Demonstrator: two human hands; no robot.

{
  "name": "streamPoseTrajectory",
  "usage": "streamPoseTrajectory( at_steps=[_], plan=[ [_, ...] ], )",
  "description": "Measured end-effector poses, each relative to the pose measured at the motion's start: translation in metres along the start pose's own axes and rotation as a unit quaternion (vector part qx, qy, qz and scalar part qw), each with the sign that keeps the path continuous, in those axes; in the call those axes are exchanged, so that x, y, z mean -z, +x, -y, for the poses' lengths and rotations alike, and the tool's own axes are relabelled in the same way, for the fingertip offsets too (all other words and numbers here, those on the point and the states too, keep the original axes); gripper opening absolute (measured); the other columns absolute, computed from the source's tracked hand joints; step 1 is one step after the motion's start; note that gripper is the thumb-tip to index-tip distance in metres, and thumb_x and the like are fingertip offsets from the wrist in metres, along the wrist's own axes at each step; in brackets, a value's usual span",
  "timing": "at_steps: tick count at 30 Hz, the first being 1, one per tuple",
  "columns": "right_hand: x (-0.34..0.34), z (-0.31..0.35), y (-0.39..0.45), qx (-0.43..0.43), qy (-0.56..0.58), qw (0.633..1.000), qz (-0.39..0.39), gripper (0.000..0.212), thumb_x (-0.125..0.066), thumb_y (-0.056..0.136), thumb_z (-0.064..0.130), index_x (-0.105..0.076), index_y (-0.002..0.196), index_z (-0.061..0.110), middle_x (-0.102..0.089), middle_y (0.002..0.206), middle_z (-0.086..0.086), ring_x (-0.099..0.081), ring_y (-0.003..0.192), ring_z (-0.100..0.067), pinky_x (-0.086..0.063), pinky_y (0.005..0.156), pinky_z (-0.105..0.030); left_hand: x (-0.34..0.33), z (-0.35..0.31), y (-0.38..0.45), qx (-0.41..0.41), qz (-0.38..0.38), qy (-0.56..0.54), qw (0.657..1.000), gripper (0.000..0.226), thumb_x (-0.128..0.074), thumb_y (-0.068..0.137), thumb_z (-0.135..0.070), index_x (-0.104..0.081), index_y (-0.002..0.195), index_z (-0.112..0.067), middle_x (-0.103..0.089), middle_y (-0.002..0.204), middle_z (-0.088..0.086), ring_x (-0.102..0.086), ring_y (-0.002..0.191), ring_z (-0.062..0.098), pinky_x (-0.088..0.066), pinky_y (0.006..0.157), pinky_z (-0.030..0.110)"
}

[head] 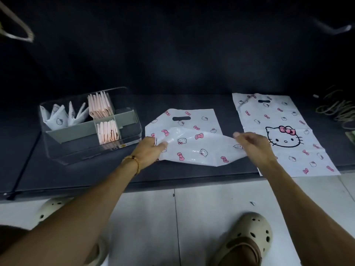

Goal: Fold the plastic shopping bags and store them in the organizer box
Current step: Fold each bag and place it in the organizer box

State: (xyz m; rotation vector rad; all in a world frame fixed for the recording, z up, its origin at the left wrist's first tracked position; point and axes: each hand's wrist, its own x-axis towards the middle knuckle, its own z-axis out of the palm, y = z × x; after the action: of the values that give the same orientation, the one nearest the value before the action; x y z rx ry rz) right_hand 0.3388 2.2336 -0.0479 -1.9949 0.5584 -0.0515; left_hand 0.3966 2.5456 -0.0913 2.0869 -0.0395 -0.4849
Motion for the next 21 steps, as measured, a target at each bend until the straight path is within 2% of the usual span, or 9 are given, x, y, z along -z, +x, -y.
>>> streamPoseTrajectory(
  at_steps=[1,3,6,9,11,14,17,19,21],
  plan=[
    [0.001,0.001,0.000,-0.017,0.060,0.998,-0.030,0.025,-0.065,0.085,0.049,-0.070,0.087,0.024,-0.072,0.093,0.002,-0.066,0.086,-0.015,-0.046,0.076,-0.022,0.001,0.000,0.003,0.024,0.001,-0.044,0.999,0.019,-0.053,0.096,-0.033,-0.064,0.093,-0.018,-0.067,0.090,-0.009,-0.064,0.090,0.017,-0.045,0.068,0.018],
    [0.001,0.000,0.001,-0.060,0.157,0.985,-0.032,0.032,-0.058,0.088,0.054,-0.065,0.095,0.024,-0.074,0.094,-0.003,-0.070,0.084,-0.020,-0.049,0.076,-0.028,0.002,0.004,0.010,0.069,-0.009,-0.118,0.990,0.021,-0.051,0.097,-0.031,-0.065,0.103,-0.016,-0.069,0.102,-0.002,-0.064,0.097,0.019,-0.049,0.081,0.023],
    [-0.011,-0.014,0.006,-0.093,0.163,0.982,0.035,0.034,-0.057,0.090,0.054,-0.064,0.102,0.023,-0.075,0.097,-0.004,-0.072,0.087,-0.019,-0.052,0.078,-0.032,0.000,0.012,0.020,0.134,-0.031,-0.217,0.966,0.031,-0.051,0.097,-0.032,-0.062,0.118,-0.011,-0.066,0.112,0.006,-0.064,0.102,0.026,-0.051,0.094,0.039],
    [-0.031,-0.027,0.014,-0.115,0.126,0.985,0.039,0.035,-0.067,0.085,0.047,-0.071,0.098,0.014,-0.074,0.098,-0.003,-0.071,0.089,-0.019,-0.054,0.084,-0.032,-0.005,0.023,0.031,0.174,-0.081,-0.235,0.953,0.029,-0.051,0.096,-0.038,-0.066,0.094,-0.014,-0.068,0.094,0.003,-0.066,0.082,0.019,-0.054,0.069,0.030],
    [-0.043,-0.037,0.023,-0.110,0.066,0.992,0.019,0.020,-0.072,0.084,0.033,-0.071,0.081,0.012,-0.073,0.086,-0.002,-0.070,0.074,-0.017,-0.054,0.073,-0.024,-0.008,0.026,0.037,0.176,-0.122,-0.224,0.951,0.029,-0.051,0.096,-0.040,-0.063,0.080,-0.018,-0.066,0.080,-0.002,-0.063,0.070,0.012,-0.047,0.055,0.020],
    [-0.054,-0.046,0.036,-0.093,-0.072,0.993,-0.006,0.019,-0.067,0.088,0.022,-0.064,0.075,0.008,-0.064,0.070,-0.003,-0.065,0.067,-0.021,-0.048,0.056,-0.023,-0.009,0.030,0.043,0.164,-0.141,-0.231,0.949,0.023,-0.061,0.089,-0.042,-0.067,0.079,-0.022,-0.069,0.074,-0.006,-0.066,0.068,0.011,-0.049,0.057,0.020],
    [-0.056,-0.056,0.043,-0.074,-0.164,0.984,-0.010,0.030,-0.060,0.091,0.023,-0.050,0.064,0.014,-0.053,0.059,0.001,-0.053,0.057,-0.014,-0.036,0.050,-0.023,-0.009,0.034,0.041,0.131,-0.122,-0.151,0.972,0.011,-0.070,0.083,-0.035,-0.072,0.086,-0.025,-0.071,0.082,-0.011,-0.067,0.075,0.007,-0.050,0.065,0.019],
    [-0.055,-0.063,0.043,-0.065,-0.188,0.980,-0.001,0.034,-0.056,0.093,0.023,-0.043,0.063,0.016,-0.049,0.059,0.001,-0.048,0.057,-0.013,-0.032,0.050,-0.023,-0.012,0.039,0.036,0.117,-0.117,-0.030,0.986,0.007,-0.065,0.086,-0.028,-0.069,0.084,-0.023,-0.070,0.088,-0.004,-0.065,0.081,0.015,-0.051,0.069,0.023],
    [-0.055,-0.067,0.041,-0.064,-0.202,0.977,0.003,0.035,-0.055,0.093,0.024,-0.045,0.063,0.010,-0.048,0.057,-0.002,-0.047,0.057,-0.019,-0.033,0.050,-0.024,-0.017,0.041,0.031,0.127,-0.127,0.071,0.981,0.016,-0.061,0.087,-0.026,-0.066,0.088,-0.011,-0.069,0.093,0.005,-0.064,0.087,0.024,-0.053,0.075,0.033]
  ],
)
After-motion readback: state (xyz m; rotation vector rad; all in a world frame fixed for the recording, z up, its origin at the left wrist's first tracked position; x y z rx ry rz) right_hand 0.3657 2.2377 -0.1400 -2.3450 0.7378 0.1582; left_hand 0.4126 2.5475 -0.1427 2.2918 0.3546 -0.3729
